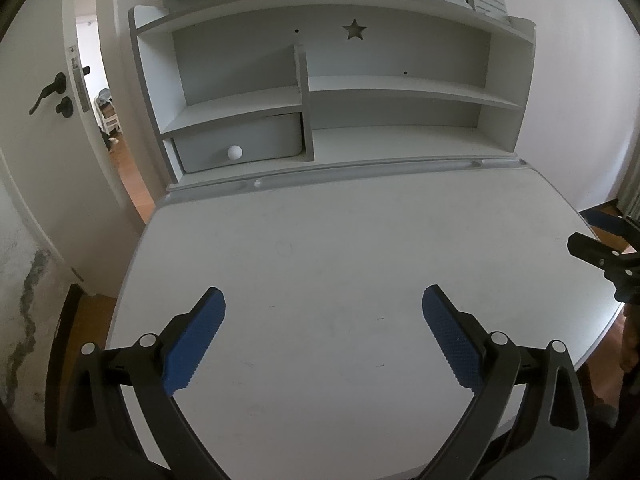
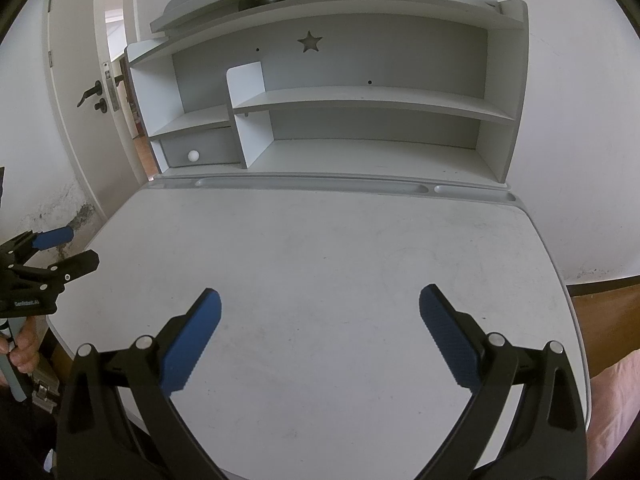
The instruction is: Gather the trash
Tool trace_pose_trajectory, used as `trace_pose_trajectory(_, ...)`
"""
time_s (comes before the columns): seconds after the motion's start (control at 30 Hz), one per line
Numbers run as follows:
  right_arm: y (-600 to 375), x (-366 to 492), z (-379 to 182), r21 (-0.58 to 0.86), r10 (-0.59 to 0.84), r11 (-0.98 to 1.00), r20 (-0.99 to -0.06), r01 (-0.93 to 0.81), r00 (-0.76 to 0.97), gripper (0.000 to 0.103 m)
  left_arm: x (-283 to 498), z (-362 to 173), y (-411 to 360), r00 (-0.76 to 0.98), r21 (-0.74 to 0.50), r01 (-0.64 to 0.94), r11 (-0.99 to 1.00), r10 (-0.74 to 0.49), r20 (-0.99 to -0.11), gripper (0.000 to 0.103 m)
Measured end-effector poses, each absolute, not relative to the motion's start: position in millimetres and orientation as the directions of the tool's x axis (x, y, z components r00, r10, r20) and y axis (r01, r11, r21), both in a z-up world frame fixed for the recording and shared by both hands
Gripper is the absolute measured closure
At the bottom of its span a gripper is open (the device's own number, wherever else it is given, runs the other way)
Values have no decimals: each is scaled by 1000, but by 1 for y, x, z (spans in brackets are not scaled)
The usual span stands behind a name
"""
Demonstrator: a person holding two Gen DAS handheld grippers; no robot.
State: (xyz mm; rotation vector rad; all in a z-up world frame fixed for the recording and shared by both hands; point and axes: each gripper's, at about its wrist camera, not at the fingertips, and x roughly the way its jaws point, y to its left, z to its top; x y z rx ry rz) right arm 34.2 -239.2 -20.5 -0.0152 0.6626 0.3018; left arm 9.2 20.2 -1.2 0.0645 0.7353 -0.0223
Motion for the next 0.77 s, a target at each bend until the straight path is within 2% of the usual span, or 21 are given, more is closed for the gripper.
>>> trace_pose_trajectory(0.77, -246, 34, -20, 83, 275, 955, -611, -286, 742, 7, 16, -6, 24, 719, 18, 41, 999, -17, -695, 7)
